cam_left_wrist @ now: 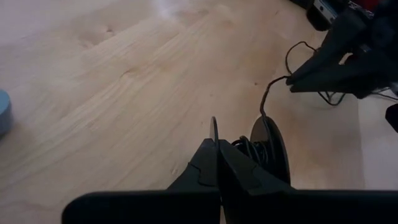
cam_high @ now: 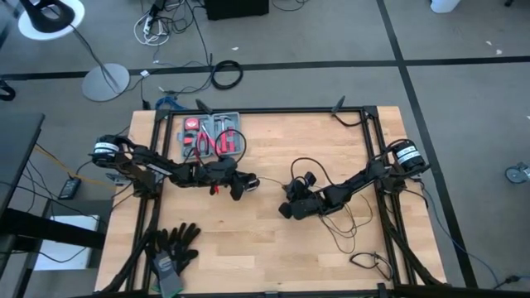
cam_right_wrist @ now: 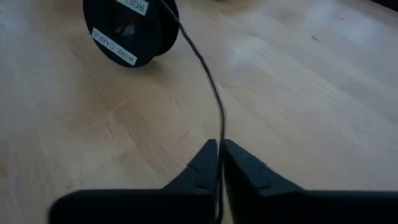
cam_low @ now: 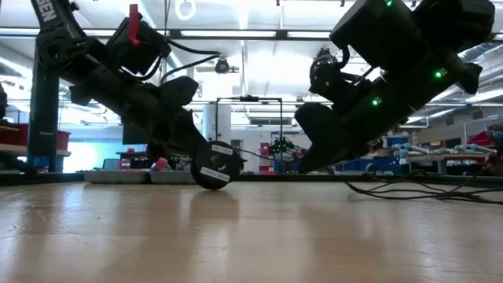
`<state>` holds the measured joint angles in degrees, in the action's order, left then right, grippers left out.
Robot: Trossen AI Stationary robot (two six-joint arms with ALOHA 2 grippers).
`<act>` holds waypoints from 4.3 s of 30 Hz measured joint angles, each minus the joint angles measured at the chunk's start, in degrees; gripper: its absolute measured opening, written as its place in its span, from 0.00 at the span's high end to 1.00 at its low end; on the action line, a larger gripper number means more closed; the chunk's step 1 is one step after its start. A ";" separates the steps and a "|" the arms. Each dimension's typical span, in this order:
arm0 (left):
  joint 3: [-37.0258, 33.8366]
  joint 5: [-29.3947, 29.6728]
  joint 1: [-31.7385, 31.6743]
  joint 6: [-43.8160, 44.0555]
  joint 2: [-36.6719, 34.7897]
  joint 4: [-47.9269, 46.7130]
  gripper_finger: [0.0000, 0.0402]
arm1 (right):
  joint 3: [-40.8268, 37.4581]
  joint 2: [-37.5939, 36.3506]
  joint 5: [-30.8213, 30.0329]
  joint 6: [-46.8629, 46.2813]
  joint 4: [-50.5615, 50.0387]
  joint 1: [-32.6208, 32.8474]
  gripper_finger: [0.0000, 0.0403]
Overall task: Coil cords
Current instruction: Coil the black wire onto the spool
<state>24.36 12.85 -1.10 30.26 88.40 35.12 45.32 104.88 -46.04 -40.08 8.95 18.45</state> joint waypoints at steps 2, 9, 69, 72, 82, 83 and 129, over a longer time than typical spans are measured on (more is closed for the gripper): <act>0.00 -1.18 0.00 0.00 0.00 0.90 1.00 | 0.00 0.00 1.69 -0.44 0.00 -0.74 0.98; 0.00 -3.69 -0.02 -0.24 0.00 9.62 1.00 | 0.00 0.00 8.82 -1.59 1.18 -2.74 0.99; 3.80 -1.52 -1.93 -0.15 -0.11 -10.77 1.00 | 17.38 -0.02 28.37 17.36 -23.95 -12.87 0.81; 3.80 -1.45 -1.95 -0.15 -0.11 -10.84 1.00 | 17.25 -0.02 26.04 15.07 -26.45 -11.26 0.81; 3.74 -1.37 -1.95 -0.17 -0.02 -10.32 1.00 | 12.46 0.07 21.76 8.22 -25.91 -6.77 0.92; 3.72 -1.39 -1.93 -0.17 0.00 -9.95 1.00 | 12.14 0.07 21.74 8.16 -24.96 -6.57 0.96; 3.65 15.88 -4.81 0.00 0.02 9.26 1.00 | 19.42 14.50 37.45 13.10 3.67 -10.31 1.00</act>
<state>28.01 28.73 -5.91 30.26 88.42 44.38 64.74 119.38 -8.58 -26.98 12.62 8.15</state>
